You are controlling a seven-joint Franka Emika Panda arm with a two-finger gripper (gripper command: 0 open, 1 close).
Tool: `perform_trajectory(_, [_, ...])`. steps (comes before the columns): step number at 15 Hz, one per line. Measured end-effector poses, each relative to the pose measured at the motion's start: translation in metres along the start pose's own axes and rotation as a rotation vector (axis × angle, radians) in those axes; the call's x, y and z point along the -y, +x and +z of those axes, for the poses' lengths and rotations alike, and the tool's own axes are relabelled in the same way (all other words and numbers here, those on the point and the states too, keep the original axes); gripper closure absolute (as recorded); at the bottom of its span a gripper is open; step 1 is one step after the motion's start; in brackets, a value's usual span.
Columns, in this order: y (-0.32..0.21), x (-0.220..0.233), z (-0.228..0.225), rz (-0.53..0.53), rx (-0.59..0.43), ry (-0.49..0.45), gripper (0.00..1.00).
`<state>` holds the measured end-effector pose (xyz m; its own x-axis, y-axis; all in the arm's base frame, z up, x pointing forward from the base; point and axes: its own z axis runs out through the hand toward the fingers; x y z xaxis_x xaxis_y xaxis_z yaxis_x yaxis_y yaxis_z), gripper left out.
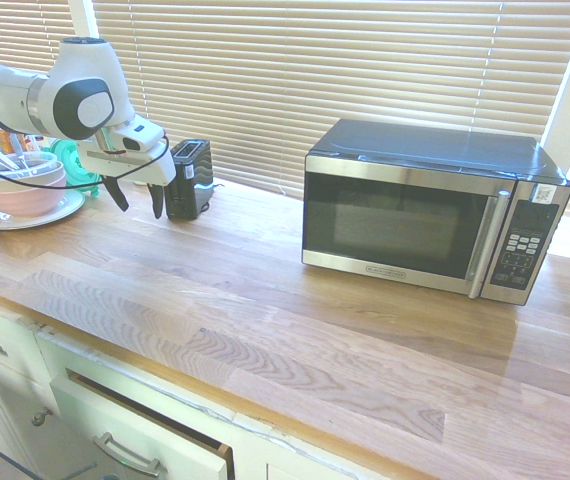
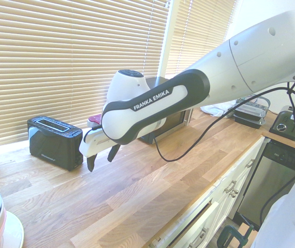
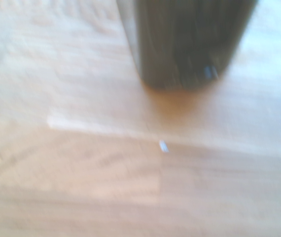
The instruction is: Press the toaster
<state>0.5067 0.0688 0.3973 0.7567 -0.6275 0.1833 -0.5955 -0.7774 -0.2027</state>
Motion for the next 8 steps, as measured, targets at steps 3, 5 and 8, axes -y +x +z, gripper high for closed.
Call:
perform_trajectory(3, [0.006,0.018,-0.004,-0.019,-0.032,0.041,0.00])
perform_trajectory(5, [0.010,0.025,-0.006,-0.039,-0.074,0.065,0.00])
perform_trajectory(8, [0.017,0.037,-0.018,-0.058,-0.158,0.090,0.00])
